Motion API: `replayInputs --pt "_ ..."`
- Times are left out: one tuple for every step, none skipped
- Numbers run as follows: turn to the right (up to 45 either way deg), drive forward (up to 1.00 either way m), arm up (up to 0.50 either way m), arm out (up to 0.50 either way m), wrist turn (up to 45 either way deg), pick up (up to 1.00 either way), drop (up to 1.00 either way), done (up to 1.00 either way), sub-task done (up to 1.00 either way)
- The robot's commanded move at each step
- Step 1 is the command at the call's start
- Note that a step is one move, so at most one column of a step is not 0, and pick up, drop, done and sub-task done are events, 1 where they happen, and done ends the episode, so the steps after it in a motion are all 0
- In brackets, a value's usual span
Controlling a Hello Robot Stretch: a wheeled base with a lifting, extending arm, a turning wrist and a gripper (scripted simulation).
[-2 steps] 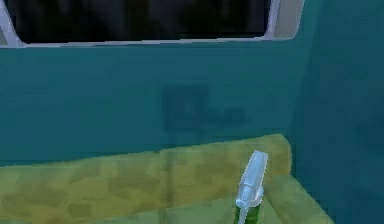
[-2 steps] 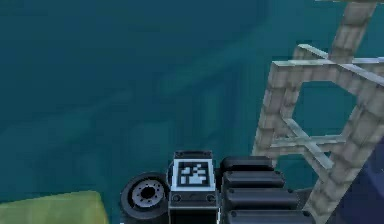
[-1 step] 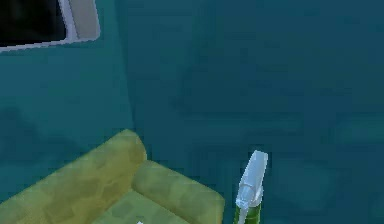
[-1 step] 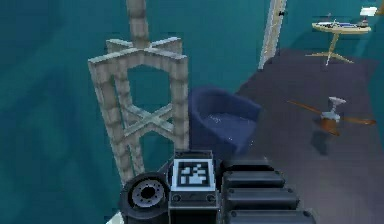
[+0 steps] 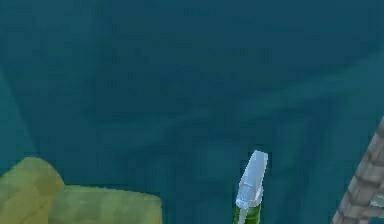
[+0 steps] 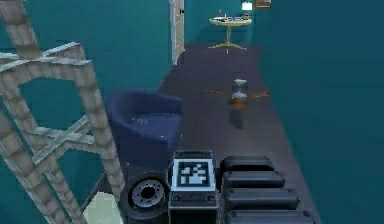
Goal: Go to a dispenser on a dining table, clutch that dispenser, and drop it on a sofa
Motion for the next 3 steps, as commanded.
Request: replayInputs --pt "-45.0 0.0 0.0 0.0 0.0 0.0 0.0 0.0 0.0" --pt "-24.0 0.0 0.0 0.0 0.0 0.0 0.0 0.0 0.0" --pt "45.0 0.0 0.0 0.0 0.0 0.0 0.0 0.0 0.0"
